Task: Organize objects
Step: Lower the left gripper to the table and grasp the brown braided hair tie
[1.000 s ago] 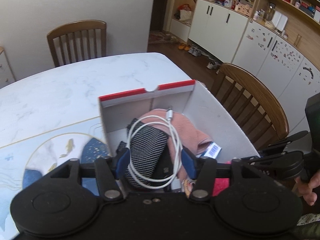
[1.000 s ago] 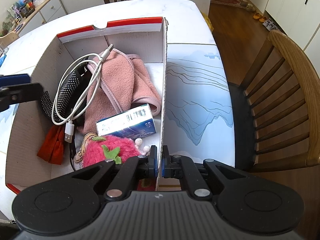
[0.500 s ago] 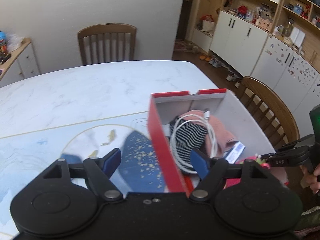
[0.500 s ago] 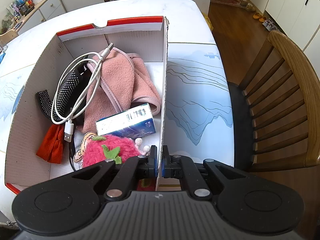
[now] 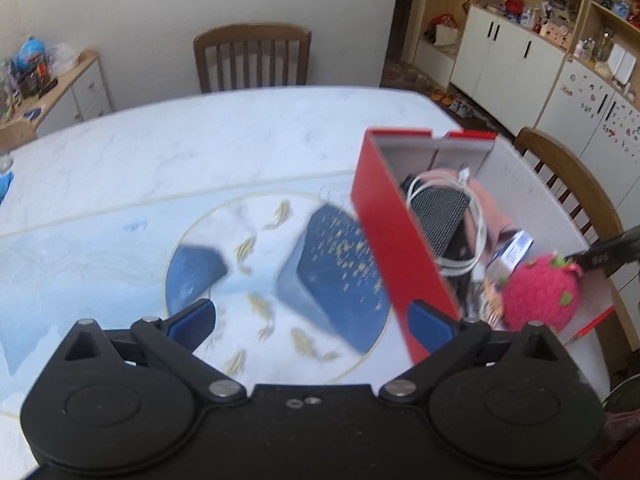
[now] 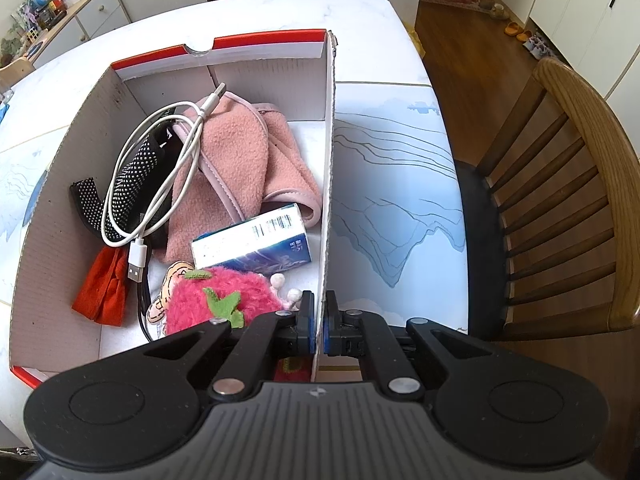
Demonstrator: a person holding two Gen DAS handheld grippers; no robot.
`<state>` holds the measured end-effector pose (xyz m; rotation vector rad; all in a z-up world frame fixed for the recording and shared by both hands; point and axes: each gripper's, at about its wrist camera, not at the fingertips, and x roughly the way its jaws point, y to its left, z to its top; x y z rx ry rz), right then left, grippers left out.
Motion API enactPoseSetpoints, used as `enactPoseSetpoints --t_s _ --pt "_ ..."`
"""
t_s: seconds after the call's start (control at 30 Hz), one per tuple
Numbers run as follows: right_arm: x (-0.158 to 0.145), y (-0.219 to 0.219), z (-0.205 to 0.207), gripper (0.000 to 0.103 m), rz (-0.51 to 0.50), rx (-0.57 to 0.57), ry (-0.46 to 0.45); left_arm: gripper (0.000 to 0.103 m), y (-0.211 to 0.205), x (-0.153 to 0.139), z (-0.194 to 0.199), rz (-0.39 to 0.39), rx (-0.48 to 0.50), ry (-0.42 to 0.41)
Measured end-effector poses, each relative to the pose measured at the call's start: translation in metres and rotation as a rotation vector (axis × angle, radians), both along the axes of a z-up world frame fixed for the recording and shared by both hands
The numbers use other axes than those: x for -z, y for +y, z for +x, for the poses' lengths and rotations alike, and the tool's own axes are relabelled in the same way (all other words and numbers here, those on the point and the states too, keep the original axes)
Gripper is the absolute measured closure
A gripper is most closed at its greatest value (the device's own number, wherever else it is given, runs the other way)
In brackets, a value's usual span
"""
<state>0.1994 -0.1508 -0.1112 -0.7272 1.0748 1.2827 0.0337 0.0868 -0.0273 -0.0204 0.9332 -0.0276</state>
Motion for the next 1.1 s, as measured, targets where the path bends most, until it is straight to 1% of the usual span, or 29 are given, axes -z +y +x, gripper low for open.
enactPoseSetpoints --t_s 0.1,0.27,0.4,0.53,0.6,0.63,0.77,0.8,0.9,1.07,1.1 --pt "0.000 0.001 -0.001 0.100 -0.005 -0.003 -0.003 0.001 0.006 0.018 -0.007 0.022 -0.012 0.042" --pt "0.002 0.000 -0.001 0.100 -0.016 -0.006 -0.001 0.002 0.012 0.052 -0.019 0.020 -0.037 0.129" --pt "0.003 -0.001 -0.003 0.100 -0.025 -0.007 -0.003 0.004 0.014 0.073 -0.027 0.040 -0.045 0.171" --pt "0.004 -0.002 -0.003 0.100 -0.028 -0.008 -0.007 0.006 0.014 0.086 -0.032 0.069 -0.043 0.189" --pt "0.004 -0.002 -0.004 0.100 -0.029 -0.011 -0.013 0.011 0.012 0.090 -0.033 0.086 -0.036 0.197" --pt "0.004 -0.002 -0.003 0.100 -0.029 -0.010 -0.012 0.015 0.011 0.091 -0.034 0.088 -0.030 0.198" --pt "0.005 -0.001 -0.003 0.100 -0.035 -0.008 -0.017 0.023 0.008 0.096 -0.036 0.095 -0.016 0.197" --pt "0.005 -0.001 -0.003 0.100 -0.036 -0.008 -0.018 0.027 0.007 0.097 -0.036 0.092 -0.012 0.200" --pt "0.006 0.000 -0.005 0.100 -0.040 -0.009 -0.020 0.030 0.004 0.098 -0.034 0.078 -0.005 0.197" --pt "0.007 0.000 -0.006 0.100 -0.042 -0.010 -0.020 0.046 -0.004 0.096 -0.031 0.055 0.016 0.186" --pt "0.007 0.000 -0.006 0.100 -0.042 -0.010 -0.020 0.052 -0.005 0.095 -0.030 0.051 0.023 0.183"
